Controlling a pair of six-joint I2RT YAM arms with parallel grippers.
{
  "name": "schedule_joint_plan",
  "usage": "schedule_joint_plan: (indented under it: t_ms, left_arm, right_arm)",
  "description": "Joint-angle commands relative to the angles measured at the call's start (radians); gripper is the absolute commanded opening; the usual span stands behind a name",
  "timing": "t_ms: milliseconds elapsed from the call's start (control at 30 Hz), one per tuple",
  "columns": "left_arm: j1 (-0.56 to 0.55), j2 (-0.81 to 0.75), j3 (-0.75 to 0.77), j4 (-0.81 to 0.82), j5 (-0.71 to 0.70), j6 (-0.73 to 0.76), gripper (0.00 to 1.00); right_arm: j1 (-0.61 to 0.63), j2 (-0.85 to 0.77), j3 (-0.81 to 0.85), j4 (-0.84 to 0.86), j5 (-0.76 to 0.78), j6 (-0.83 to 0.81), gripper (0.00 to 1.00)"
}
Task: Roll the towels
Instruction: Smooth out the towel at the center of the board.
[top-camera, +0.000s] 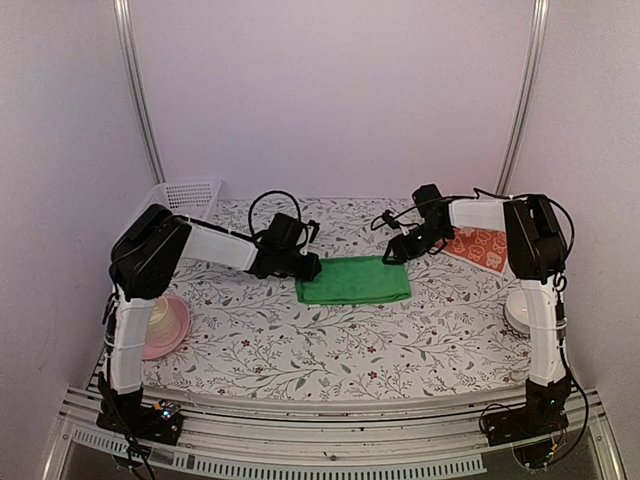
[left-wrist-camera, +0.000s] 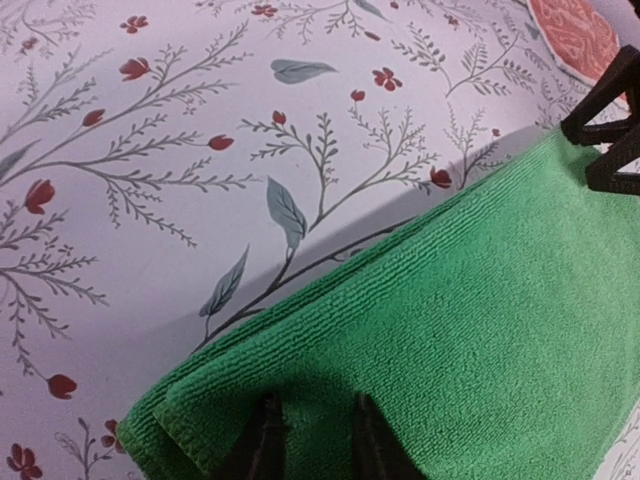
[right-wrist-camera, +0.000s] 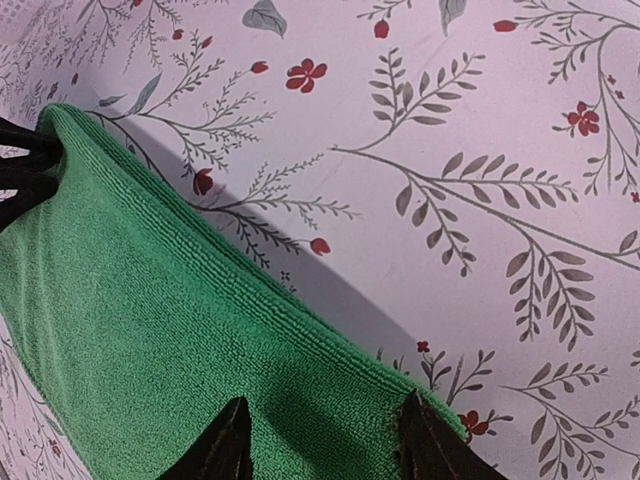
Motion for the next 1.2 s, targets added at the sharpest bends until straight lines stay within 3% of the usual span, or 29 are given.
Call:
schedule_joint_plan:
  t_ms: [0,267,400,600,833,1167]
  left_arm:
    - [0.017,0.034,0.042,-0.077,-0.048,0.027,0.33]
    - [0.006,-0.093,0.040,-0.086,-0.044,0.041,0.80]
    - [-0.034,-0.176,-0.070,-0.041,-0.034,0.034,0.84]
    - [-0.098,-0.212,-0.200,0.022,-0.014,0.006,0.72]
    - [-0.115,-0.171,-0.229,0.024,-0.038,-0.009,0.38]
    - [-0.113,-0.122,-0.224,-0.034,-0.072,-0.005,0.33]
  right_arm:
    - [-0.025,-0.079,-0.011,-0.037,0.022,-0.036,0.53]
    - [-0.025,-0.295,-0.104,-0.123,-0.112,-0.148,0.63]
    - [-0.016,-0.326,-0.176,-0.152,-0.147,-0.178,0.66]
    - [0.035,-0.311,-0.233,-0.182,-0.177,-0.234,0.69]
    - [0.058,-0.220,-0.236,-0.199,-0.147,-0.222,0.68]
    - [0.057,-0.143,-0.228,-0.278,-0.105,-0.241,0.65]
